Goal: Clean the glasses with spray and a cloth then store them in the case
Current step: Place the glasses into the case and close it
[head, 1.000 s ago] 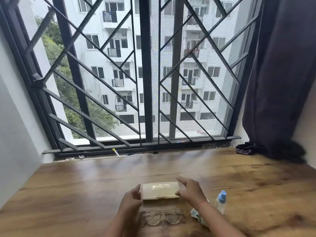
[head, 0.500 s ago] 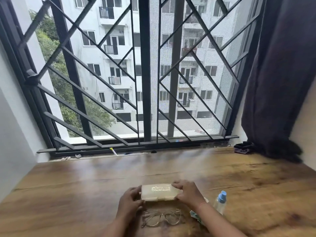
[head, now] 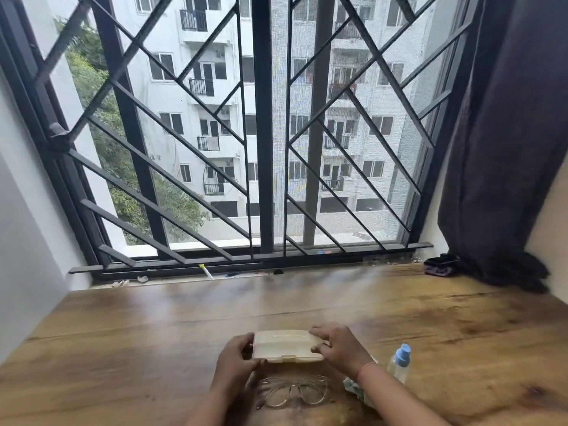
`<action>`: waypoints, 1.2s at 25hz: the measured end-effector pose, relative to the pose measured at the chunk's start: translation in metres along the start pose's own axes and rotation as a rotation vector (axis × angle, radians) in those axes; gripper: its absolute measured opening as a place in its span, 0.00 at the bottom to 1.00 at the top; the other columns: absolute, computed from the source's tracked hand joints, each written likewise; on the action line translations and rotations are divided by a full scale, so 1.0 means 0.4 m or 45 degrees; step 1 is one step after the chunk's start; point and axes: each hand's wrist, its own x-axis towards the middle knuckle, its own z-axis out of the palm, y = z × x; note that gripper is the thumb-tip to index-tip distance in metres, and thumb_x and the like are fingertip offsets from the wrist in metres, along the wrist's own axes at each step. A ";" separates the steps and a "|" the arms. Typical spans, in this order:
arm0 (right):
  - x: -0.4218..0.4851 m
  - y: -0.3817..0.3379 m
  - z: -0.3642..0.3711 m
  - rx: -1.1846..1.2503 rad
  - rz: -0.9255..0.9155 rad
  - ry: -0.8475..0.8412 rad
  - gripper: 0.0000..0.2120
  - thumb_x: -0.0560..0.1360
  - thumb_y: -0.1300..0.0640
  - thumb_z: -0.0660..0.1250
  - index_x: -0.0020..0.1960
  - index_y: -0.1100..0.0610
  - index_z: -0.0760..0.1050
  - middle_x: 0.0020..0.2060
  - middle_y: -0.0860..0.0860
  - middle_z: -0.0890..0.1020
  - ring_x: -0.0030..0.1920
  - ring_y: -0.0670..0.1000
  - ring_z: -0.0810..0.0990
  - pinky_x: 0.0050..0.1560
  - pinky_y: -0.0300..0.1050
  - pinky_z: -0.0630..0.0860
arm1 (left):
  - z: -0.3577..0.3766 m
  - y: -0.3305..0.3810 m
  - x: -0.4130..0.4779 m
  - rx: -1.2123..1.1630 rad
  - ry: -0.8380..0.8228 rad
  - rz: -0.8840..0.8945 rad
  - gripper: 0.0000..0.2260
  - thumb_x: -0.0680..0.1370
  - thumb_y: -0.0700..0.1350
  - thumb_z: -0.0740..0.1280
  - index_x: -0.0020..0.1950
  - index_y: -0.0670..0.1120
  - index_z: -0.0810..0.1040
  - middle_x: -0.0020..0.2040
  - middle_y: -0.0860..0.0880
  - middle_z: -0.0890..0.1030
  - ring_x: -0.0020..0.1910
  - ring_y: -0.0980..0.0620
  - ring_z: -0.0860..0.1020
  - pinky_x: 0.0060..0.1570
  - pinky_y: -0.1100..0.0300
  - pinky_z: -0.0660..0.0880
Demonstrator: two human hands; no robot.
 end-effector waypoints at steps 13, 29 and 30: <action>0.094 -0.004 -0.013 0.380 0.377 -0.032 0.14 0.78 0.60 0.59 0.35 0.55 0.74 0.30 0.49 0.78 0.34 0.46 0.75 0.32 0.31 0.68 | 0.008 -0.038 0.039 0.304 -0.040 -0.003 0.40 0.48 0.60 0.66 0.58 0.45 0.78 0.42 0.53 0.72 0.49 0.45 0.75 0.53 0.54 0.73; -0.143 -0.048 0.112 -0.203 -0.227 0.693 0.11 0.53 0.54 0.75 0.34 0.47 0.79 0.29 0.43 0.74 0.38 0.44 0.64 0.36 0.38 0.60 | 0.003 -0.020 0.008 0.342 0.052 0.070 0.34 0.53 0.56 0.67 0.58 0.45 0.78 0.41 0.54 0.72 0.48 0.47 0.75 0.53 0.54 0.73; -0.149 -0.028 0.113 -0.175 -0.196 0.713 0.13 0.52 0.58 0.77 0.34 0.47 0.80 0.28 0.43 0.74 0.38 0.45 0.64 0.36 0.37 0.62 | 0.002 -0.023 0.007 0.331 0.064 0.063 0.34 0.53 0.56 0.66 0.57 0.46 0.79 0.41 0.54 0.72 0.48 0.47 0.75 0.53 0.54 0.74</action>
